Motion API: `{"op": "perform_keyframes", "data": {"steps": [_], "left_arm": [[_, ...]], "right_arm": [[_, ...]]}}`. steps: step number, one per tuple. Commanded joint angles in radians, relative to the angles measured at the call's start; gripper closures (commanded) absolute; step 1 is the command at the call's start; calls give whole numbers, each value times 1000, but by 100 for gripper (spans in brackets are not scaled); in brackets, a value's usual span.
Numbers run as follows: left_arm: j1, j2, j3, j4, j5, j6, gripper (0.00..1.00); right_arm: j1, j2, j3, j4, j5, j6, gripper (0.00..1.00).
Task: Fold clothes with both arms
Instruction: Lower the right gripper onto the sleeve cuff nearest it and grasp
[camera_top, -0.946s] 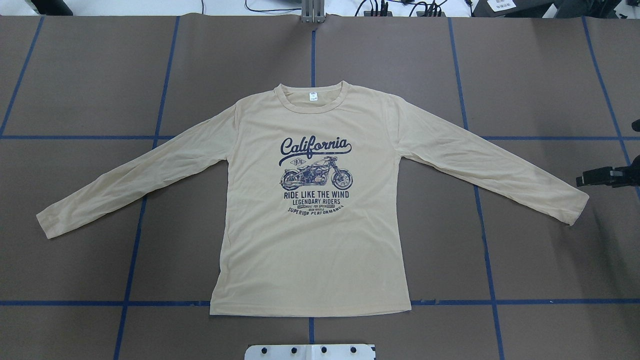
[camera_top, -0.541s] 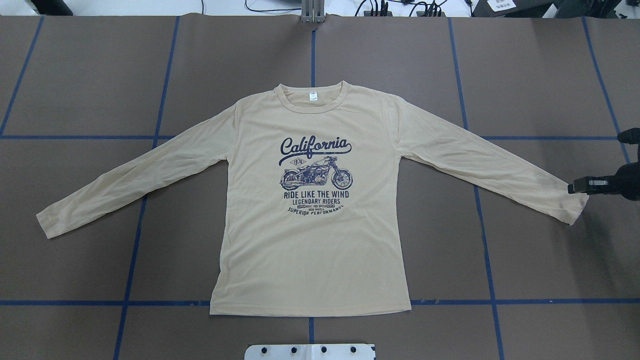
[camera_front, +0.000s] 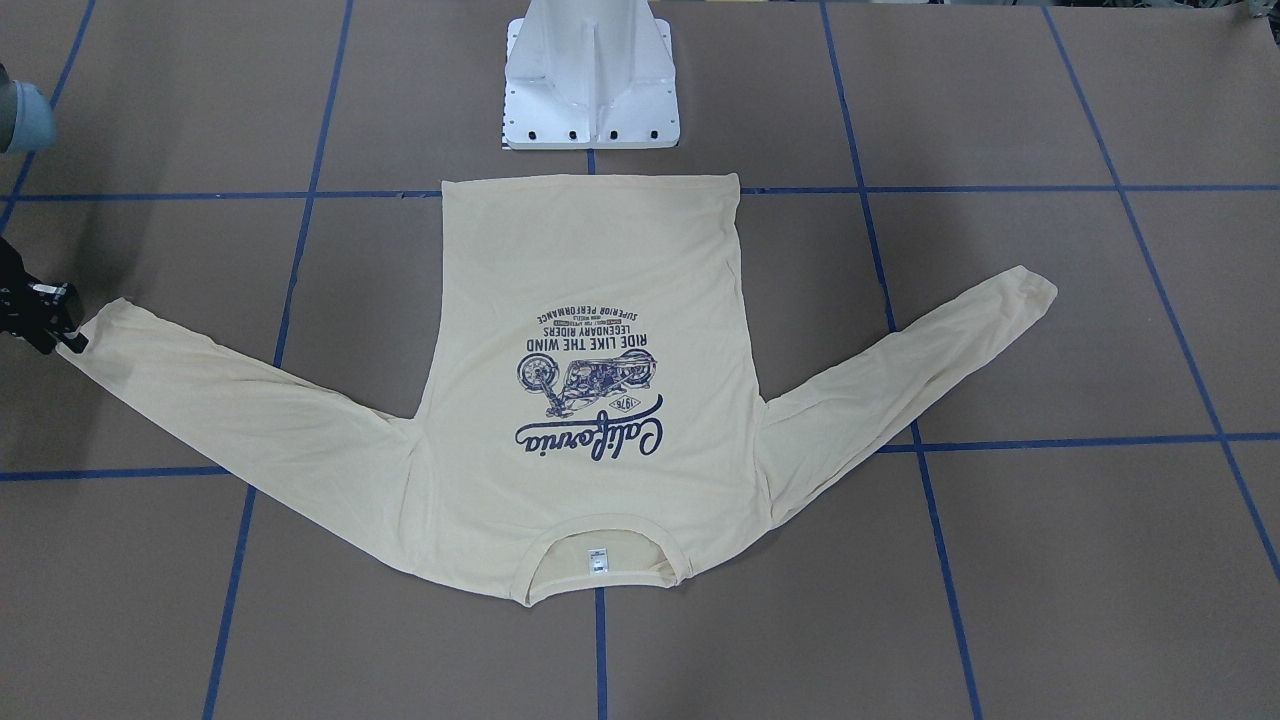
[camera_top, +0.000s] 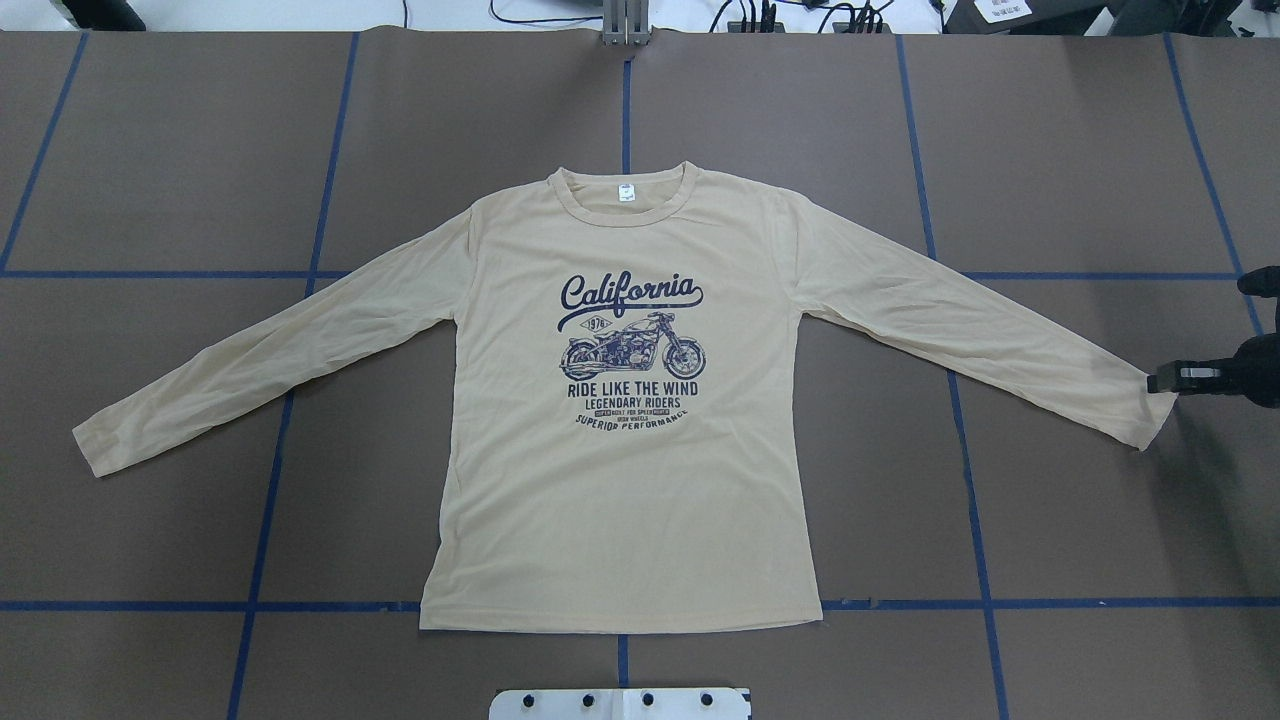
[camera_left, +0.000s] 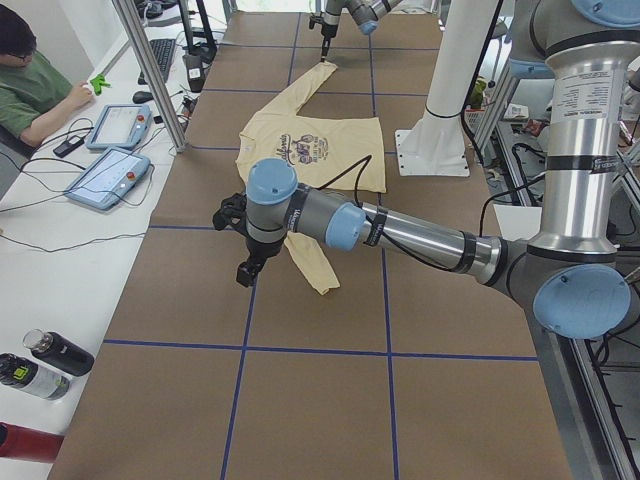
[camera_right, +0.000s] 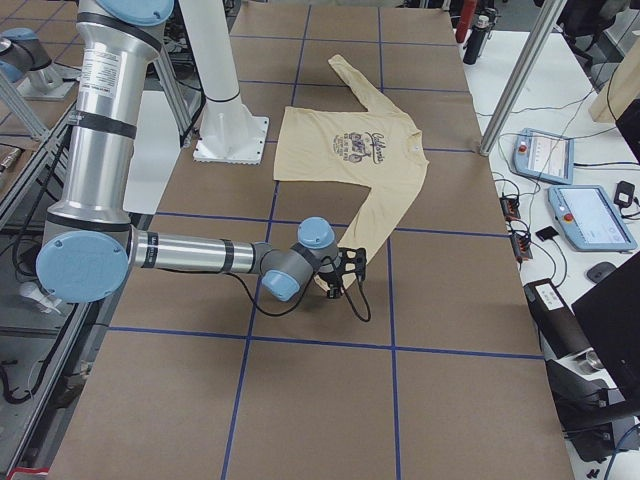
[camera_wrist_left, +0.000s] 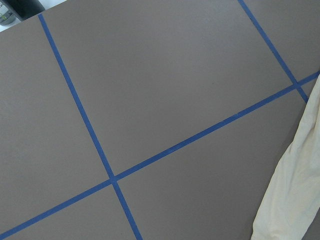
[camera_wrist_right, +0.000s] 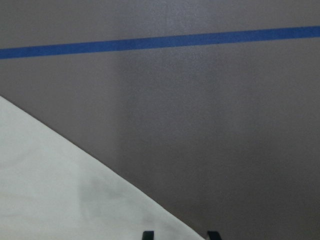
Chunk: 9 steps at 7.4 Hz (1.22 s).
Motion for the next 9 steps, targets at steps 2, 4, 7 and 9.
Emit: {"op": "perform_keyframes", "data": {"steps": [2, 4, 7, 9], "left_arm": [[0, 3, -2, 0, -1, 0, 0], [0, 4, 0, 0, -1, 0, 0], [0, 6, -2, 0, -1, 0, 0], [0, 6, -2, 0, -1, 0, 0]], "right_arm": [[-7, -1, -7, 0, -9, 0, 54], [-13, -1, -10, -1, -18, 0, 54], [-19, -1, -11, -1, -20, 4, 58], [-21, -1, -13, -1, -20, 8, 86]]}}
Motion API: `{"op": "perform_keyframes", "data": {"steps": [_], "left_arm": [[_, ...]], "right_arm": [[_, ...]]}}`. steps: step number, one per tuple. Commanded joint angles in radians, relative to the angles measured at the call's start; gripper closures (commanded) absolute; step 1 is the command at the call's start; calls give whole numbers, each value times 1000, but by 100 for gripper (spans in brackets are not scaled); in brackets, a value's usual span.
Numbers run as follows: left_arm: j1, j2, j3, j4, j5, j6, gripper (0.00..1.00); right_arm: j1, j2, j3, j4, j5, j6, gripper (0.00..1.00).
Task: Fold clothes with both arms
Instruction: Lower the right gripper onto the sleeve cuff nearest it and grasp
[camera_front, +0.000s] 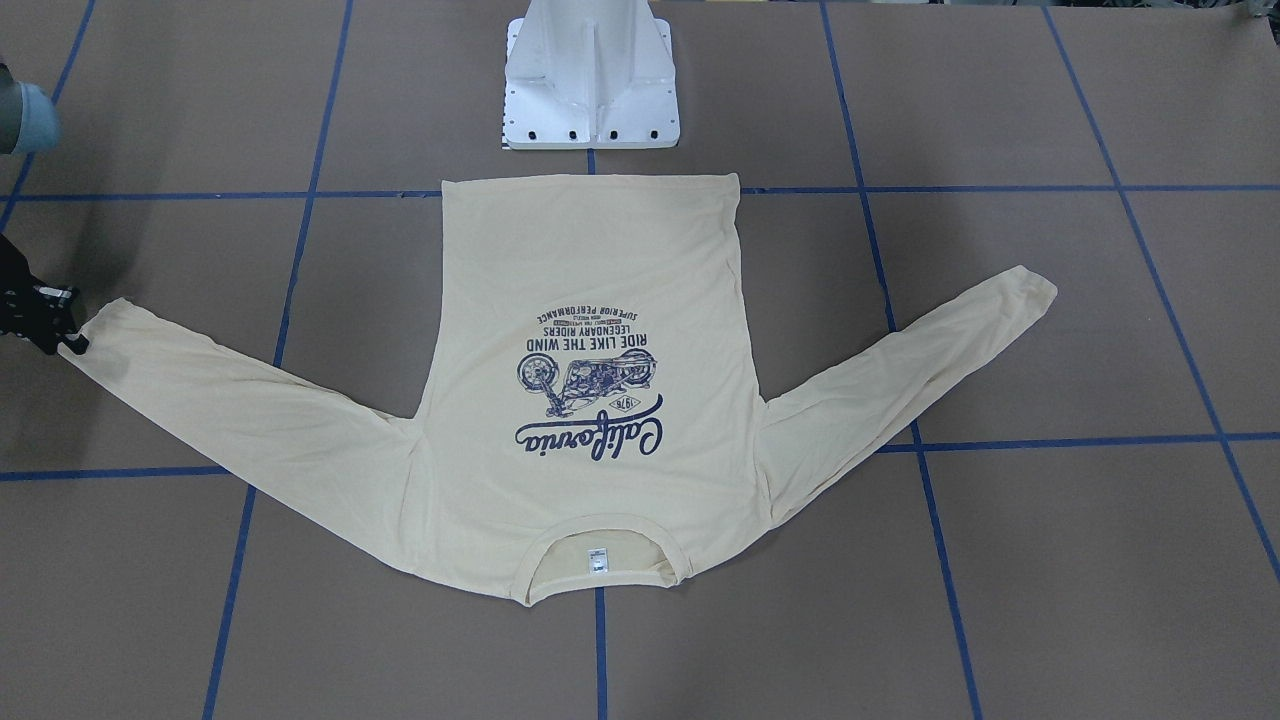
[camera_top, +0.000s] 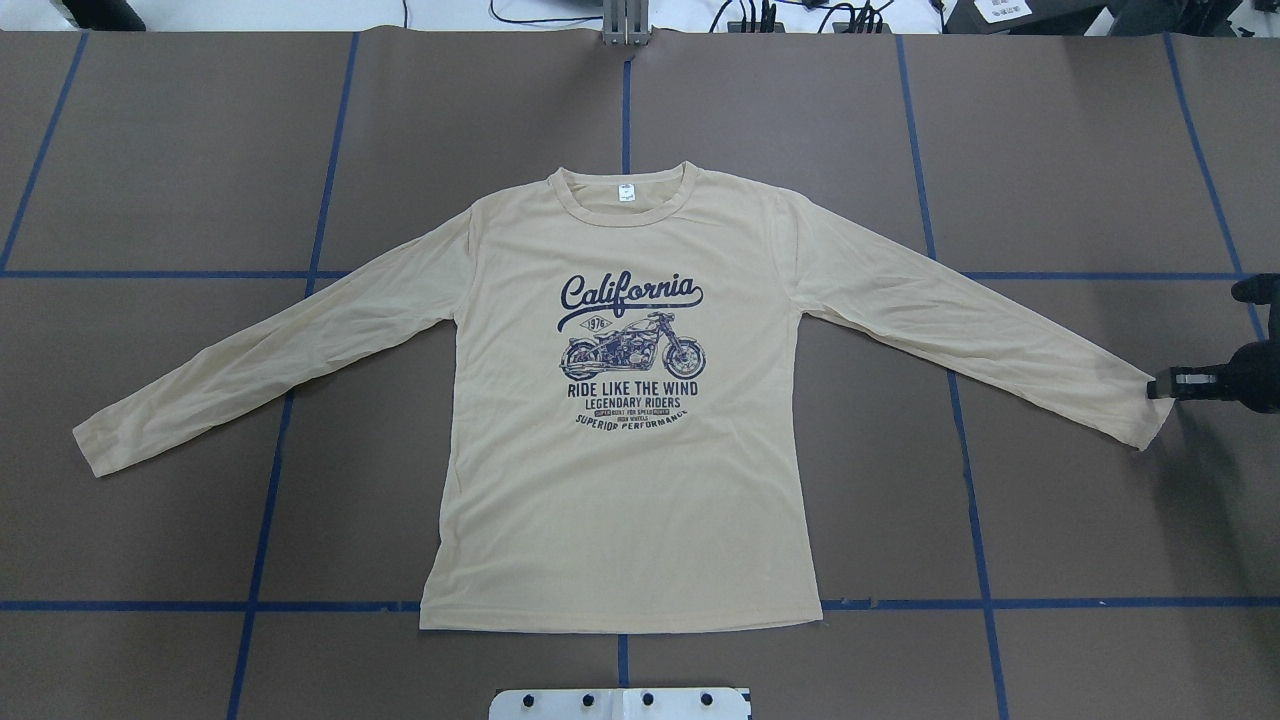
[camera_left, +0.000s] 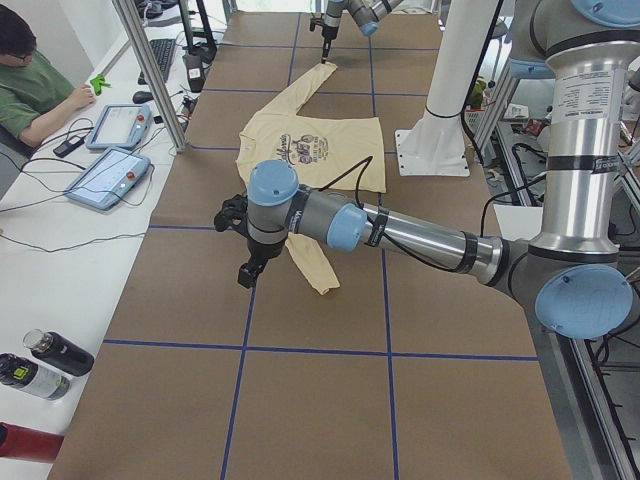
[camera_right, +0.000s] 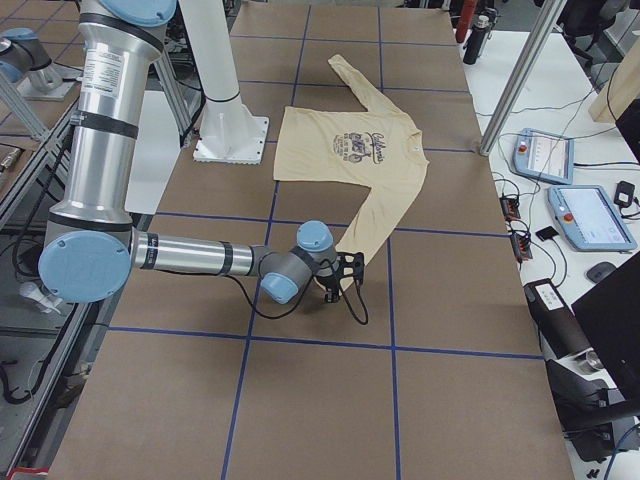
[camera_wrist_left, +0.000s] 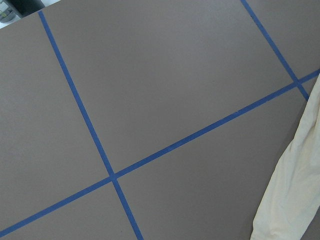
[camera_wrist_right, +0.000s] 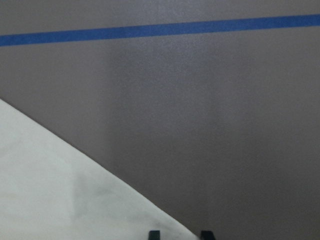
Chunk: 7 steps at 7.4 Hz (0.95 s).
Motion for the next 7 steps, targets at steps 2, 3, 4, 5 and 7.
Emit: {"op": "perform_keyframes", "data": {"steps": [2, 3, 4, 5, 7], "left_arm": [[0, 0, 0, 0, 0, 0, 0], [0, 0, 0, -1, 0, 0, 0], [0, 0, 0, 0, 0, 1, 0], [0, 0, 0, -1, 0, 0, 0], [0, 2, 0, -1, 0, 0, 0]], "right_arm": [[0, 0, 1, 0, 3, 5, 100], [0, 3, 25, -2, 12, 7, 100], [0, 3, 68, -11, 12, 10, 100], [0, 6, 125, -12, 12, 81, 100], [0, 77, 177, -23, 11, 160, 100]]}}
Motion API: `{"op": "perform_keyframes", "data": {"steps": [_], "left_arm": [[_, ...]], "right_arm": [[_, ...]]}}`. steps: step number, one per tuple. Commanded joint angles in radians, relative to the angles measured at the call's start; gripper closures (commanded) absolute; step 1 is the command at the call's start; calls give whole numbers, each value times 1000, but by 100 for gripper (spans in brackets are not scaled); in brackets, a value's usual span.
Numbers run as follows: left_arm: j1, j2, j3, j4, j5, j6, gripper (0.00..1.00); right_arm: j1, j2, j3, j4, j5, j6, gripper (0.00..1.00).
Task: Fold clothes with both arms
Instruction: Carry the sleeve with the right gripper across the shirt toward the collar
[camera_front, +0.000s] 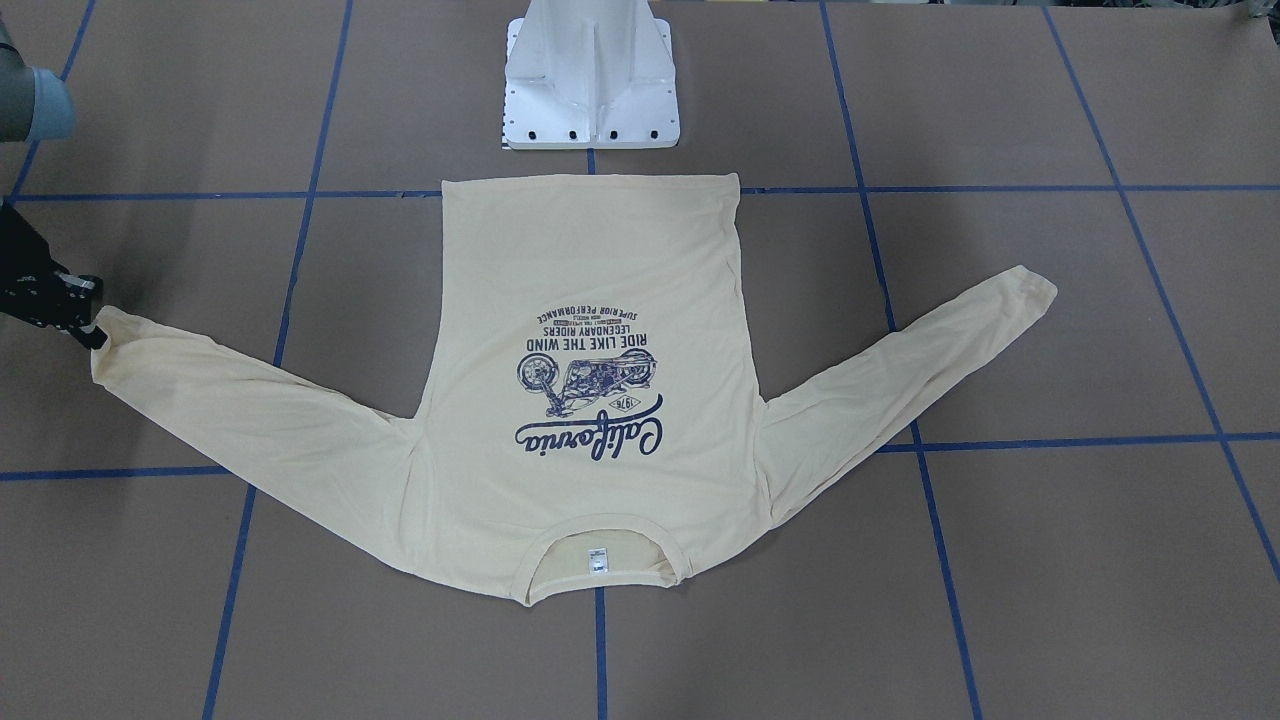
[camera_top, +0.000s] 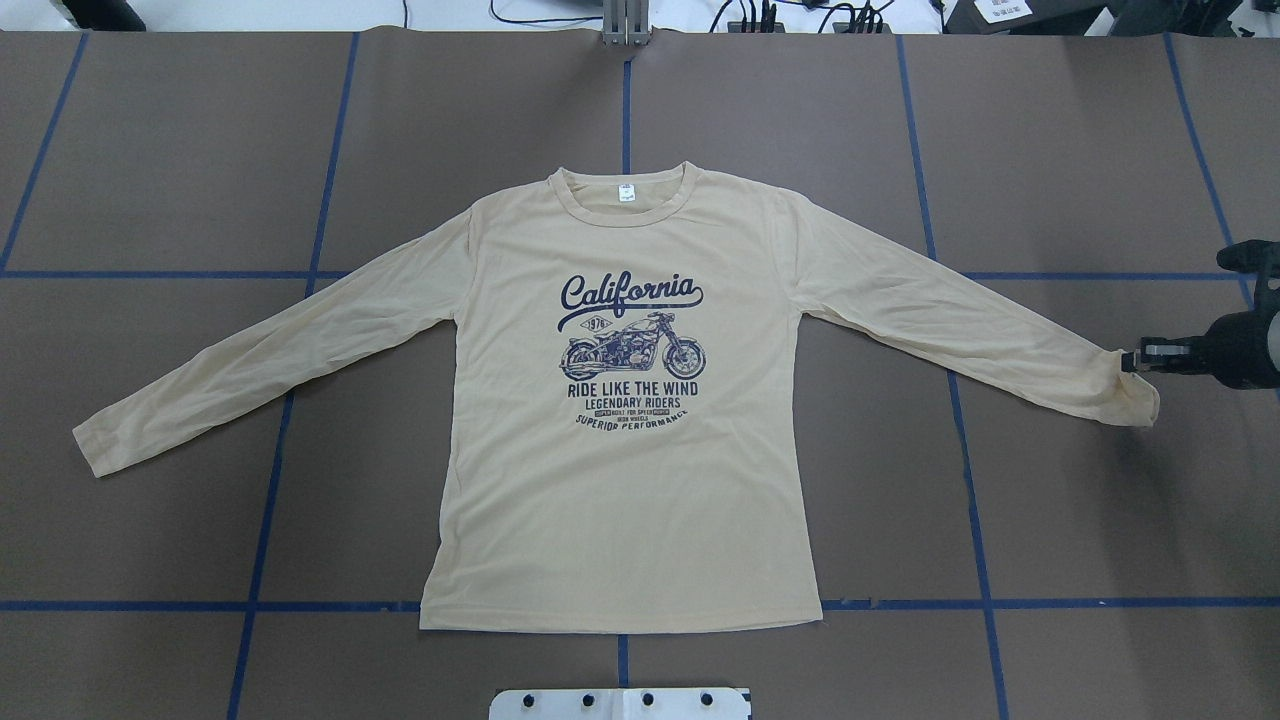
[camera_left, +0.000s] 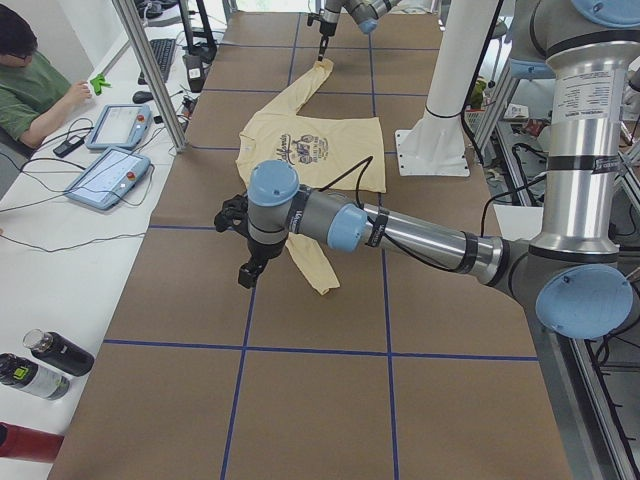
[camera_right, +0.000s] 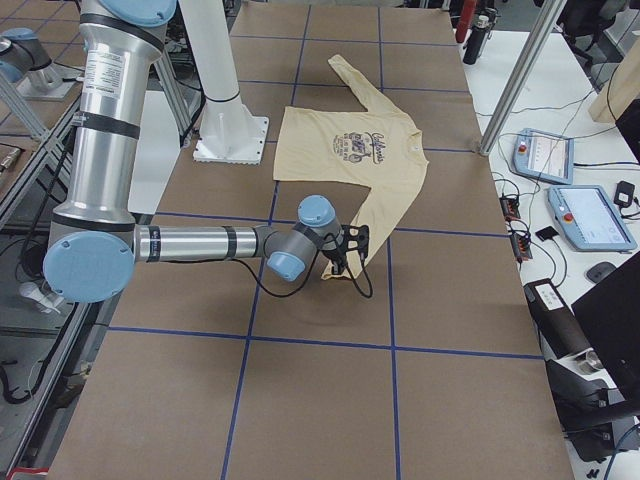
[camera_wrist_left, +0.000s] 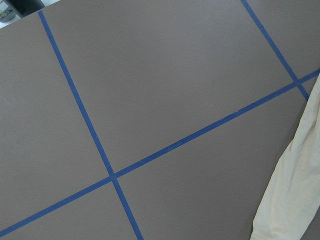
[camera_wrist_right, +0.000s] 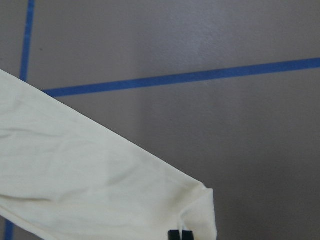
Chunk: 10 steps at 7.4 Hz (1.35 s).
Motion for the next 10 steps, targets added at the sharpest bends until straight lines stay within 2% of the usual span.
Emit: {"op": "perform_keyframes", "data": {"steps": [1, 3, 4, 5, 7, 8, 10], "left_arm": [[0, 1, -2, 0, 0, 0, 0], [0, 1, 0, 0, 0, 0, 0], [0, 1, 0, 0, 0, 0, 0], [0, 1, 2, 1, 0, 0, 0], [0, -1, 8, 1, 0, 0, 0], [2, -1, 14, 0, 0, 0, 0], [0, -1, 14, 1, 0, 0, 0]], "right_arm": [[-1, 123, 47, -84, -4, 50, 100], [-25, 328, 61, -270, -21, 151, 100], [-86, 397, 60, -312, -114, 168, 100], [-152, 507, 52, -414, -198, 234, 100], [-243, 792, 43, -717, -340, 347, 100], [-254, 873, 43, -772, -363, 374, 100], [-280, 986, 10, -777, -426, 382, 100]]}}
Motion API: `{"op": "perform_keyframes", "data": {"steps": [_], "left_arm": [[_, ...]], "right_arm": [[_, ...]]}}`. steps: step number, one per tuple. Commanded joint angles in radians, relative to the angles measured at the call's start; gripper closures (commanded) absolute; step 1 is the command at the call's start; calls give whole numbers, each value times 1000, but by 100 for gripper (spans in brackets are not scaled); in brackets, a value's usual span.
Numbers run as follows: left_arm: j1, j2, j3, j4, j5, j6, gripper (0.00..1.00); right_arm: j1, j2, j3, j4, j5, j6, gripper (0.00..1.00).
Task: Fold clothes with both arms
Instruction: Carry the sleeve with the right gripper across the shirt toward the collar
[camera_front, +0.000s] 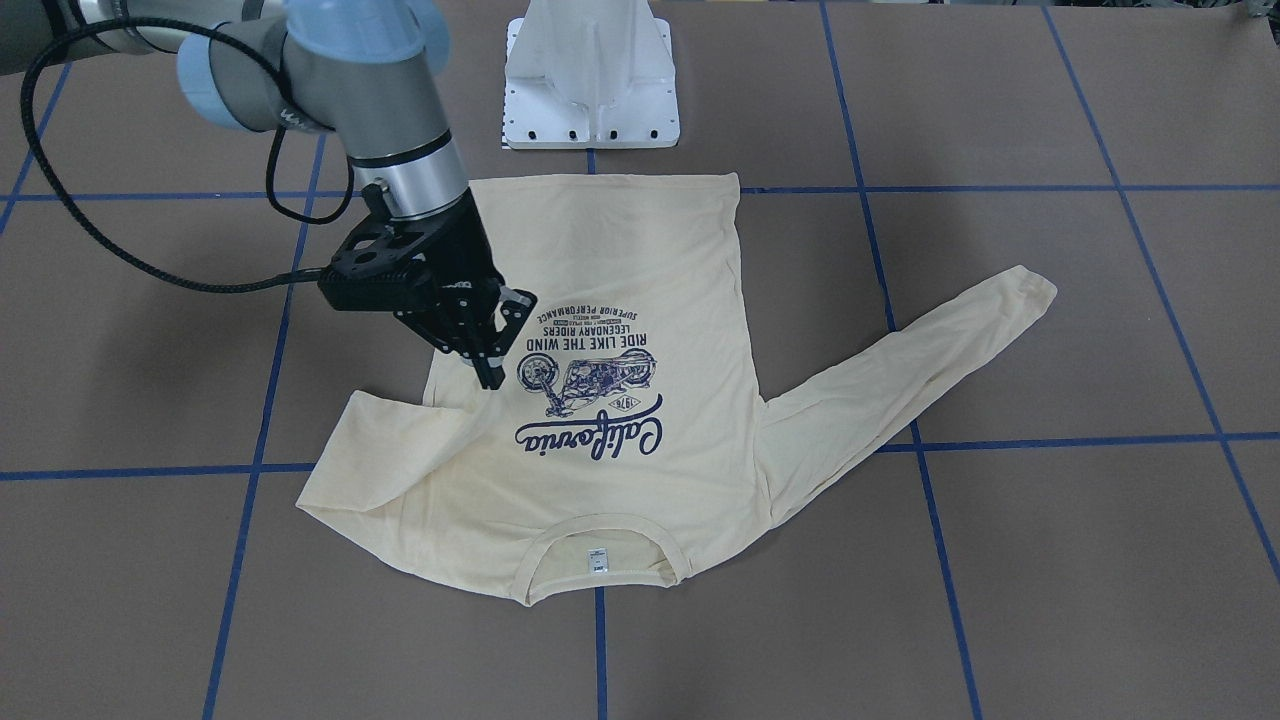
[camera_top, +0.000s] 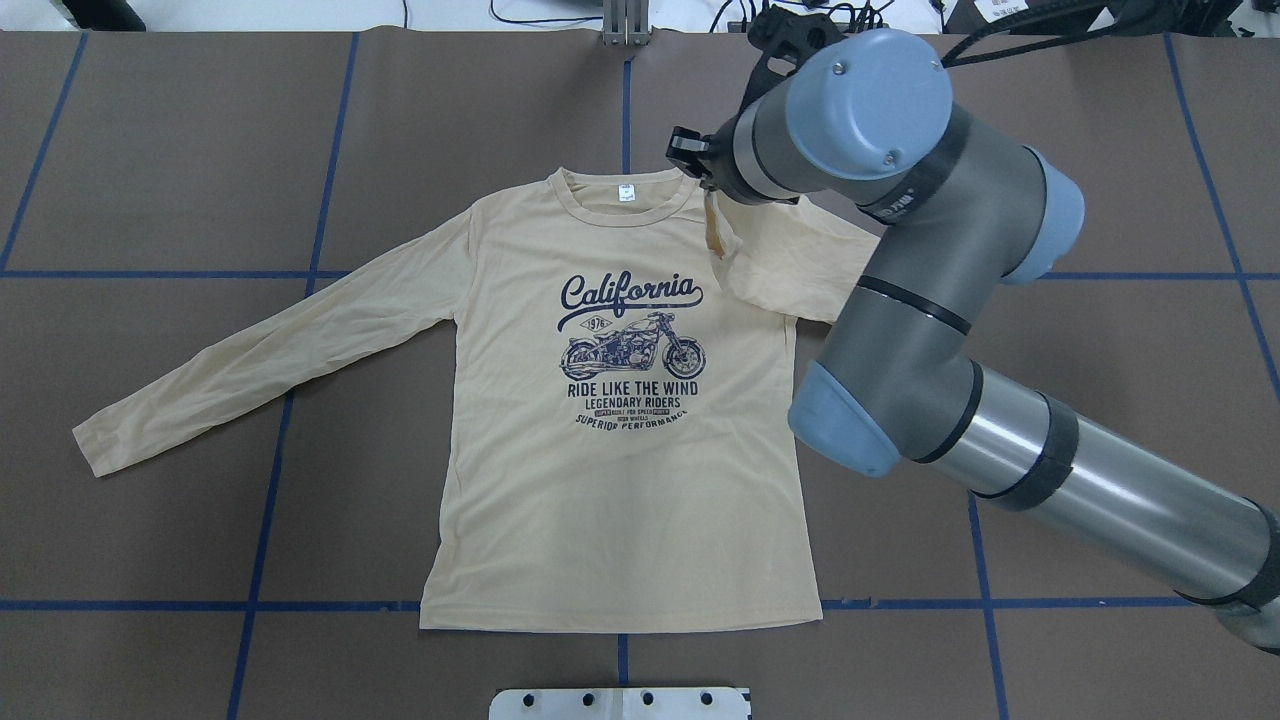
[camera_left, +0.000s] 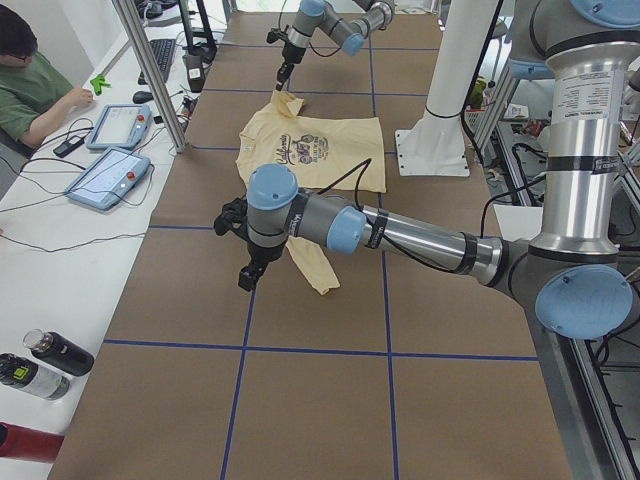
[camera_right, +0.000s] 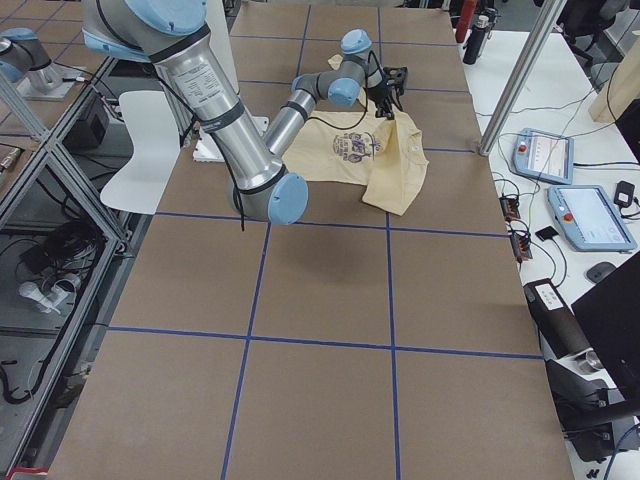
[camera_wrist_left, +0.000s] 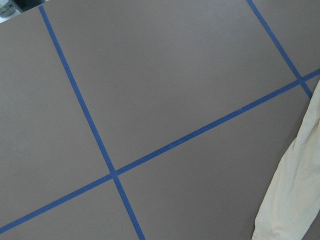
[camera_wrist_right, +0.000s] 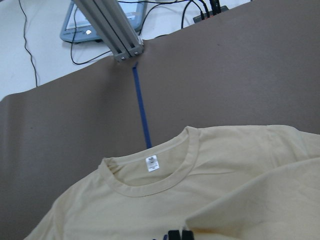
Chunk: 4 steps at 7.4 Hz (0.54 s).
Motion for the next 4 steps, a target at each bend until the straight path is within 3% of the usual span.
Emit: {"op": "perform_keyframes", "data": {"steps": [1, 4], "left_arm": [[0, 0, 1, 0, 0, 0, 0], [1, -2, 1, 1, 0, 0, 0]], "right_arm": [[-20, 196, -137, -19, -40, 76, 100], [-179, 510, -591, -16, -246, 200, 100]]}}
